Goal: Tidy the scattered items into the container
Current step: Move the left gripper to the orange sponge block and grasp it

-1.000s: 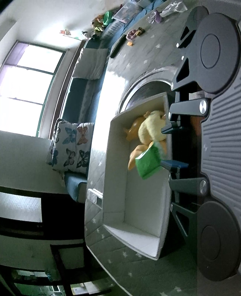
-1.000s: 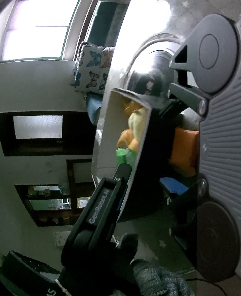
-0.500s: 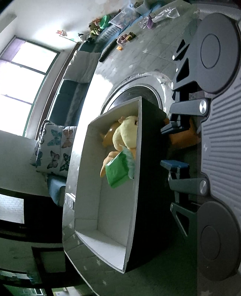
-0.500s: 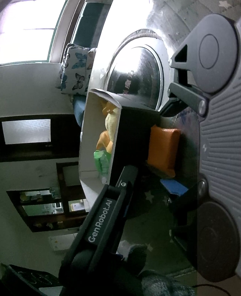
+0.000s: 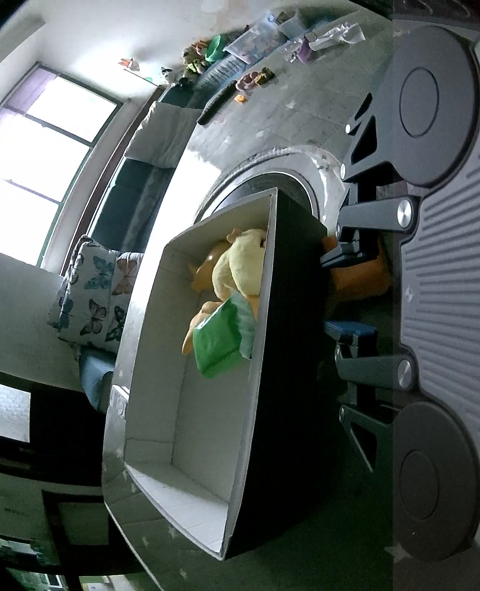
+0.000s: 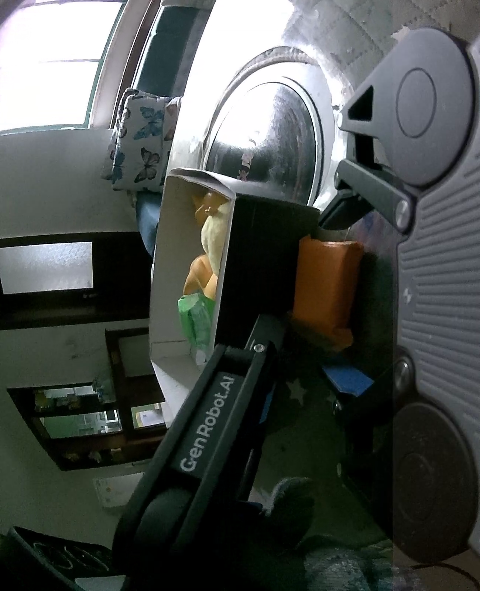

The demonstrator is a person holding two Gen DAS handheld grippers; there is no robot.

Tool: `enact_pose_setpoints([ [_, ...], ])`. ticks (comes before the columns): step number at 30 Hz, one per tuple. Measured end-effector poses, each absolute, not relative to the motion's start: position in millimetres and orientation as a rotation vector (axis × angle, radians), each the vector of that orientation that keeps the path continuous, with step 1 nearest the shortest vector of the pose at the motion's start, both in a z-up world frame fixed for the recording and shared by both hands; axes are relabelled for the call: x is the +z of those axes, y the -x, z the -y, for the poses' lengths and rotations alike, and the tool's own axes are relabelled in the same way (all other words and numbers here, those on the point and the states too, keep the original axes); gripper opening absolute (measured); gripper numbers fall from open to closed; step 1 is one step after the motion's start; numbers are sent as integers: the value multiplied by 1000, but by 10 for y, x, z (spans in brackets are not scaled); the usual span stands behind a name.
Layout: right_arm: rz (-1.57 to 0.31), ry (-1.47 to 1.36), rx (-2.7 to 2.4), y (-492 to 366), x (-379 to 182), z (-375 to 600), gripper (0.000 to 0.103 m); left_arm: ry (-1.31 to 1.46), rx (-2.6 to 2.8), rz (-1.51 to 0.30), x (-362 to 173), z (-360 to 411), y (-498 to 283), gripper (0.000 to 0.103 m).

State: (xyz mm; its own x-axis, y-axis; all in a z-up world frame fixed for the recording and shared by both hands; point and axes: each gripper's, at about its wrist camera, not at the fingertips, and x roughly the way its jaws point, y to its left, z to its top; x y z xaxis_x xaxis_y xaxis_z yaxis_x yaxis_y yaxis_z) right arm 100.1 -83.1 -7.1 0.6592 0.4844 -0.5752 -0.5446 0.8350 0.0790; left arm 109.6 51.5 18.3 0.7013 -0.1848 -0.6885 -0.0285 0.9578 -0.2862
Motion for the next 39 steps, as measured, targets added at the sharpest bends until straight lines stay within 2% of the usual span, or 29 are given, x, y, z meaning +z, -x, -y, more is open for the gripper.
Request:
enact_pose_setpoints([
  [7,-635,108,569,-1026,-89,743,77,318,-100,-802,143,-544,-1140,33],
  [8,-639,108,566,-1035,-90,739,72,322,-102,-804,138,-548,-1147,33],
  [14,-657,105,548,-1071,-130,717,64,345,-111,-817,93,-569,-1194,34],
  [39,-604,-19,569,-955,-77,937,60,512,-186,-858,8,-688,-1215,36],
])
